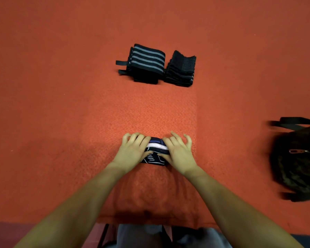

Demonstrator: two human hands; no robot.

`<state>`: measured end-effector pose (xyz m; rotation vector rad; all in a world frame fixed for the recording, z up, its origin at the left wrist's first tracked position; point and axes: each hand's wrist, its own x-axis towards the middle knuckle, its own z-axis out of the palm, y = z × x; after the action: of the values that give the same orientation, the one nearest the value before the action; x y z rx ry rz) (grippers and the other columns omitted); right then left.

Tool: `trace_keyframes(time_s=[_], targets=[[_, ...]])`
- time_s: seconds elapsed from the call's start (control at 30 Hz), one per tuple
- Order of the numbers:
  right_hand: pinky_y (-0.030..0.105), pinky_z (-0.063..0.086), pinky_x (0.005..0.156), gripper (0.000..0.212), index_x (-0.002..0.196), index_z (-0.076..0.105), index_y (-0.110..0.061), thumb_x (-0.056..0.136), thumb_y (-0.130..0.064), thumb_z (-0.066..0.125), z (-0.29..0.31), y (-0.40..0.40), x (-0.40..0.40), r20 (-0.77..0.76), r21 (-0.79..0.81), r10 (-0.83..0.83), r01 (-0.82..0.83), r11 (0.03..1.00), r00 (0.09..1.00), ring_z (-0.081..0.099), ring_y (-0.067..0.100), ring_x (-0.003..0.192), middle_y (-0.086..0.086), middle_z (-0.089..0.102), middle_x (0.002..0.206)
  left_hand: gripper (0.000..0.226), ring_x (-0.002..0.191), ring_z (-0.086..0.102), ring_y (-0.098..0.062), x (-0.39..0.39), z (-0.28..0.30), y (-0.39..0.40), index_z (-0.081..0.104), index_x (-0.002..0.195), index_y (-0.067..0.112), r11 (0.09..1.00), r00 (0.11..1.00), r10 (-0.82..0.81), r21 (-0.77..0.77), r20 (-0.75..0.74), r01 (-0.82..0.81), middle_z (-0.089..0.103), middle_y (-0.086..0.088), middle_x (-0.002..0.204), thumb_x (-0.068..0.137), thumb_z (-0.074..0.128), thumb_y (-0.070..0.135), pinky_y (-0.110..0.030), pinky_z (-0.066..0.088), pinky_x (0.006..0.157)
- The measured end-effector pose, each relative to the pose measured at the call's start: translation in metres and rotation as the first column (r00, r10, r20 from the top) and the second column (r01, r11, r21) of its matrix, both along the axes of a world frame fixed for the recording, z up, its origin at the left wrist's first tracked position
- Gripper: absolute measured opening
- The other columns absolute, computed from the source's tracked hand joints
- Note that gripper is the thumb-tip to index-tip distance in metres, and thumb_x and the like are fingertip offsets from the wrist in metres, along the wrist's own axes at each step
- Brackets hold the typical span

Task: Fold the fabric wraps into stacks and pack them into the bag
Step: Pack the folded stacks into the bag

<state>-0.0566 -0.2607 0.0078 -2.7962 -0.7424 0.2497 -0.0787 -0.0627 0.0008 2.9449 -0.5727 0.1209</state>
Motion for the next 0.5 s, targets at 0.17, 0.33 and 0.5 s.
trace_keyframes(time_s=[0.17,0.33,0.5], targets=[[0.045,0.018,0.100,0.049,0.112,0.062,-0.016,0.082,-0.051,0.045,0.029,-0.030,0.012,0.160,0.055,-0.041,0.032,0.998,0.986,0.057,0.023,0.118,-0.003,0.066,0.095,0.047,0.098,0.061,-0.023,0.021,0.027,-0.025,0.060,0.111,0.012,0.998,0.983,-0.016,0.056,0.185,0.005,0.067,-0.002,0.100,0.086,0.043,0.048,-0.041,0.032,0.086],[0.043,0.018,0.099,0.048,0.119,0.059,-0.018,0.084,-0.047,0.045,0.061,-0.084,0.024,0.263,0.109,-0.102,0.076,0.991,0.959,0.056,0.018,0.120,-0.005,0.067,0.101,0.050,0.099,0.063,-0.021,0.048,0.064,-0.075,0.066,0.109,0.013,0.997,0.960,-0.079,0.040,0.270,0.071,0.068,0.001,0.101,0.086,0.043,0.051,-0.039,0.032,0.086],[0.043,0.018,0.098,0.048,0.125,0.055,-0.020,0.085,-0.045,0.046,0.089,-0.165,0.033,0.334,0.164,-0.148,0.098,0.982,0.931,0.057,0.017,0.119,-0.005,0.068,0.105,0.045,0.102,0.054,-0.016,0.070,0.089,-0.154,0.054,0.114,0.019,0.993,0.934,-0.115,0.028,0.339,0.112,0.069,0.004,0.100,0.087,0.045,0.054,-0.039,0.031,0.085]])
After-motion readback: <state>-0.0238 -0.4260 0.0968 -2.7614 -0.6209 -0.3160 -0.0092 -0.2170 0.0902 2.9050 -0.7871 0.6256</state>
